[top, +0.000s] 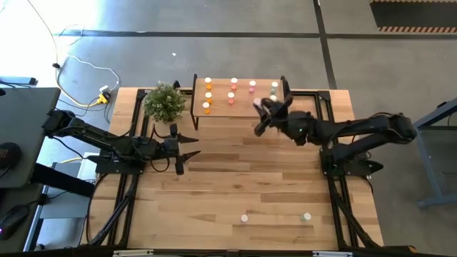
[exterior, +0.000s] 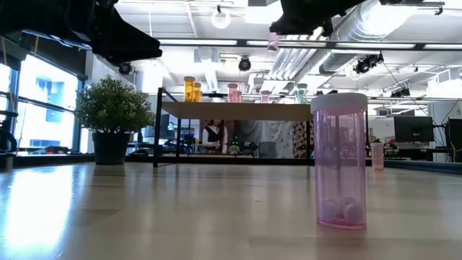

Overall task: Pick and place medicine bottles onto shelf by color
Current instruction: Put the top purple pill bottle aligned with the other purple pill bottle on the shelf

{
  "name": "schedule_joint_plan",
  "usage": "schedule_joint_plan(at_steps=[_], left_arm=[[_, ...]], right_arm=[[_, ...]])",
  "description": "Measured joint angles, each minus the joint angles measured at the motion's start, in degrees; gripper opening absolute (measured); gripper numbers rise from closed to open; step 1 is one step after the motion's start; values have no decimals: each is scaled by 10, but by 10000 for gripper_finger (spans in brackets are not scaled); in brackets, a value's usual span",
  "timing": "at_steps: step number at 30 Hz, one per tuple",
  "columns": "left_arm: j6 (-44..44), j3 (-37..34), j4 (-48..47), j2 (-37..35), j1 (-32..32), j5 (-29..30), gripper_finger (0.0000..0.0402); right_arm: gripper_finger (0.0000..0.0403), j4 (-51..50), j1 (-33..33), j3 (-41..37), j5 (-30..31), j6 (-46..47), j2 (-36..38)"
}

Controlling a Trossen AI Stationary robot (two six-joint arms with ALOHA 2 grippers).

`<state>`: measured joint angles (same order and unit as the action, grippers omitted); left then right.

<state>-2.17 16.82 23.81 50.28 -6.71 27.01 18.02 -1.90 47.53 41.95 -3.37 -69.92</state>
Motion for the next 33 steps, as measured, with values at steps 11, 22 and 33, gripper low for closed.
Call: schedule_joint_plan(at_steps=[11,22,33], left_arm=[[5,0,0,0,0,0,200],[5,0,0,0,0,1,200],[5,0,-2,0,0,2,200]], right_arm=[[92,-60,-119,0,-84,79,-6],[92,-32,-129,2,-106,100,-87],[92,-135,-155,87,-113,109,-155]])
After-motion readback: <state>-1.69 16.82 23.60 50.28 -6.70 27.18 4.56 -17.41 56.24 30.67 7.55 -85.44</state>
